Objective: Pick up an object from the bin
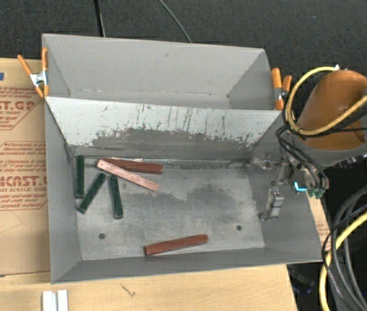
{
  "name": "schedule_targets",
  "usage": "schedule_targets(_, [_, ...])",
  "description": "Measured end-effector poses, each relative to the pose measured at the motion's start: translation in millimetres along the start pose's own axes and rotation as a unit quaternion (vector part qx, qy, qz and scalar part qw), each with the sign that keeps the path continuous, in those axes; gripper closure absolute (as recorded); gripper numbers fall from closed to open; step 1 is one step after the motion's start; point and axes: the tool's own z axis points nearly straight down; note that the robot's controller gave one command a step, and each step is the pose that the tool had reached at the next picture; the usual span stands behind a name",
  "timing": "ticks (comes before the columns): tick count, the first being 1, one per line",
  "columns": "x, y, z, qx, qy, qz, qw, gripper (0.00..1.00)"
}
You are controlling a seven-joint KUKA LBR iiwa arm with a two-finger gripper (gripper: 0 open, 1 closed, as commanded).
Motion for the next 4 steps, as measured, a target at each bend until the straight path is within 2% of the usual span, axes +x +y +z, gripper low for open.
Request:
schedule_targets(1, [-1.8,0,-4,0.001,-0.0036,-0.001,1.0000,0.00])
schedule_targets(2, [6.0,30,-2,0.002,-0.0039,-0.028,0.9996,0.00])
schedule_targets(3, [26.0,54,24,0.000,-0.0047,-0.076,0.9971,0.00])
schedule_targets(4, [25.5,58,53,0.000,-0.0034,-0.032,0.9995,0.00])
